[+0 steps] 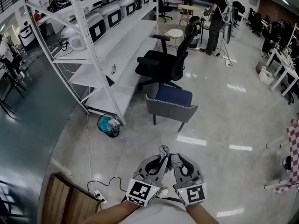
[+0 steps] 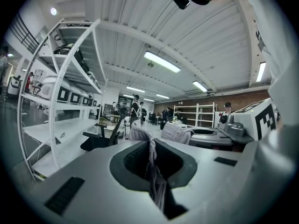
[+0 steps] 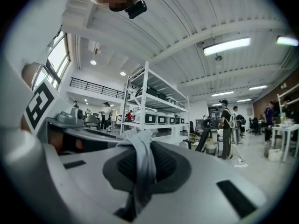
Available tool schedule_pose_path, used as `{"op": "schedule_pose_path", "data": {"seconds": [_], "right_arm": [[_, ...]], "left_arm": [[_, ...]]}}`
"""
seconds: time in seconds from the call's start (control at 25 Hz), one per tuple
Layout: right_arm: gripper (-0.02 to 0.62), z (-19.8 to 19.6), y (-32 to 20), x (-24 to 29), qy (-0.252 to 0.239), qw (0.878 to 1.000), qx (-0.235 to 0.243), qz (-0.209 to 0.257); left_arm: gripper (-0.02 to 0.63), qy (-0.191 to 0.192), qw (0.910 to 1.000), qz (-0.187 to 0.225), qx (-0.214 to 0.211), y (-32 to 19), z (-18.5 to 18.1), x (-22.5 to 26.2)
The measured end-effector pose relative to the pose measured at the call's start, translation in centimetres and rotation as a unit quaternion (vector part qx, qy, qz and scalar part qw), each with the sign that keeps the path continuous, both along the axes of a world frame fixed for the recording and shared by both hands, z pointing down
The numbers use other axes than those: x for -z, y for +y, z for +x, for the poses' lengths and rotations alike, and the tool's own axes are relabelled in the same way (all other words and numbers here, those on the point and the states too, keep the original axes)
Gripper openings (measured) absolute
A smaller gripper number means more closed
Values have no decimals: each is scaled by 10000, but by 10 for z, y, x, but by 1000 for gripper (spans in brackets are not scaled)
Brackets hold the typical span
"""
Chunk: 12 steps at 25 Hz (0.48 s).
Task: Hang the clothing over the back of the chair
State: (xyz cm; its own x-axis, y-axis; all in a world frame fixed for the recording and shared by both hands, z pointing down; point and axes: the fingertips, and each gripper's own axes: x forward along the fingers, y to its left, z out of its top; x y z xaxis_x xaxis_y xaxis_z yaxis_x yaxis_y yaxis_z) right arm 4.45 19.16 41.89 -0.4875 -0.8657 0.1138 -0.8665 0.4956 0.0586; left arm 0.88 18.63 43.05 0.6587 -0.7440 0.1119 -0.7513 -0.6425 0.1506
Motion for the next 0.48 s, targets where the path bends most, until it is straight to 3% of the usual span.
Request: {"op": "schedule_pose_path", "data": {"seconds": [0.32, 0.48], "right_arm": [[29, 2, -16, -6, -173, 9998, -8, 27], [29, 1, -42, -15, 155, 9997, -102, -147]], "left_arm": [[21, 87, 9998, -154, -29, -18, 3, -13], [21, 184, 9993, -220, -229, -53, 3, -22]]}}
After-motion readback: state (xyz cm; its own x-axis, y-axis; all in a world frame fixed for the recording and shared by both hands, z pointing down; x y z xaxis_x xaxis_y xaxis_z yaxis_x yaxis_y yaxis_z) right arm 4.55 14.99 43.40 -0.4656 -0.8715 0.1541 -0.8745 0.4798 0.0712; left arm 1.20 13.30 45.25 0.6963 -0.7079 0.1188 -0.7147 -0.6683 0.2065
